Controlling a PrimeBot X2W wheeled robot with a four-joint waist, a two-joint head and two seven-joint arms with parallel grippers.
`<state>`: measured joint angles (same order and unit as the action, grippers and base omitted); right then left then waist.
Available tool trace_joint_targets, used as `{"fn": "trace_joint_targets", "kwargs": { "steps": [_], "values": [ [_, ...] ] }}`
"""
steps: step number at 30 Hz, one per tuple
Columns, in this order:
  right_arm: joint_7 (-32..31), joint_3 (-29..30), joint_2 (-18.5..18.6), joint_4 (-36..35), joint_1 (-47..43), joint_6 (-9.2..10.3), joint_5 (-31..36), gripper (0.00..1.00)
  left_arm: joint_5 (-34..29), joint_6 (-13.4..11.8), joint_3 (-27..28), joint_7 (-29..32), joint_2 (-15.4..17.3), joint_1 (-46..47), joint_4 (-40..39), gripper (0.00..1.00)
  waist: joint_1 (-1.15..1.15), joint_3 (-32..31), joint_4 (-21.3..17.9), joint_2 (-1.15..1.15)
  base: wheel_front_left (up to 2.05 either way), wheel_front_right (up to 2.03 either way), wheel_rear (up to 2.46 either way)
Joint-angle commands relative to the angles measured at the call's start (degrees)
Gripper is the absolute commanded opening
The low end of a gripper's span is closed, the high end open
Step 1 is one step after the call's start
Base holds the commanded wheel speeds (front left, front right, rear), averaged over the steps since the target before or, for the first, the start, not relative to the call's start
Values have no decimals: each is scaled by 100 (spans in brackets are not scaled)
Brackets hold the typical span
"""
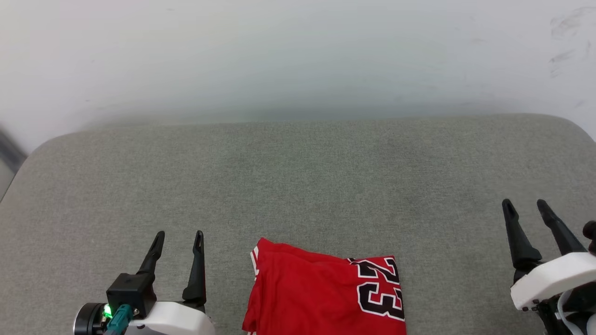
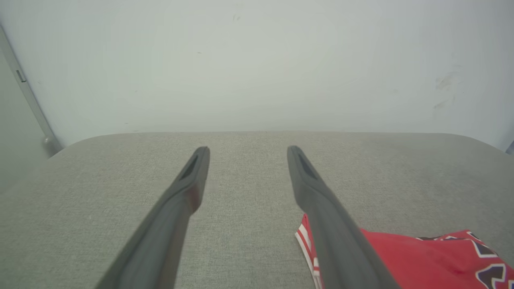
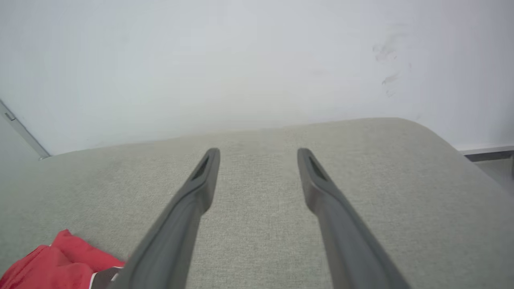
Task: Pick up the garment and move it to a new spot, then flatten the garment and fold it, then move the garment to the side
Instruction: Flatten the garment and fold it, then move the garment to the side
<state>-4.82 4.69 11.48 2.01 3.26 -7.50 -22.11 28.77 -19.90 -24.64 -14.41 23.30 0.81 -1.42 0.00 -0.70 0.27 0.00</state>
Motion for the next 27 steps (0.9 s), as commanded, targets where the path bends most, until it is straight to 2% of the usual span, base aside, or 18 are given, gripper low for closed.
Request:
{"fn": "trace_joint_targets", "kwargs": {
  "steps": [1,4,12,27],
  "values": [
    [33,43,-116,-210,-157,2,207,100,-37,-25,43,-45,-10,-75,22,100,0,-30,-17,0,0,0,0],
    [98,78,-286,-613,-413,2,635,100,-53,-22,115,-58,-29,-150,59,100,0,-89,-32,0,0,0,0],
    [152,-117,-566,-1082,-874,1,1154,100,-130,22,257,-84,-125,-340,155,100,0,-214,-25,0,0,0,0],
    [-152,-151,-729,-1387,-1132,1,1165,100,-410,323,561,-90,-338,-457,298,100,0,-290,71,0,0,0,0]
  ]
}}
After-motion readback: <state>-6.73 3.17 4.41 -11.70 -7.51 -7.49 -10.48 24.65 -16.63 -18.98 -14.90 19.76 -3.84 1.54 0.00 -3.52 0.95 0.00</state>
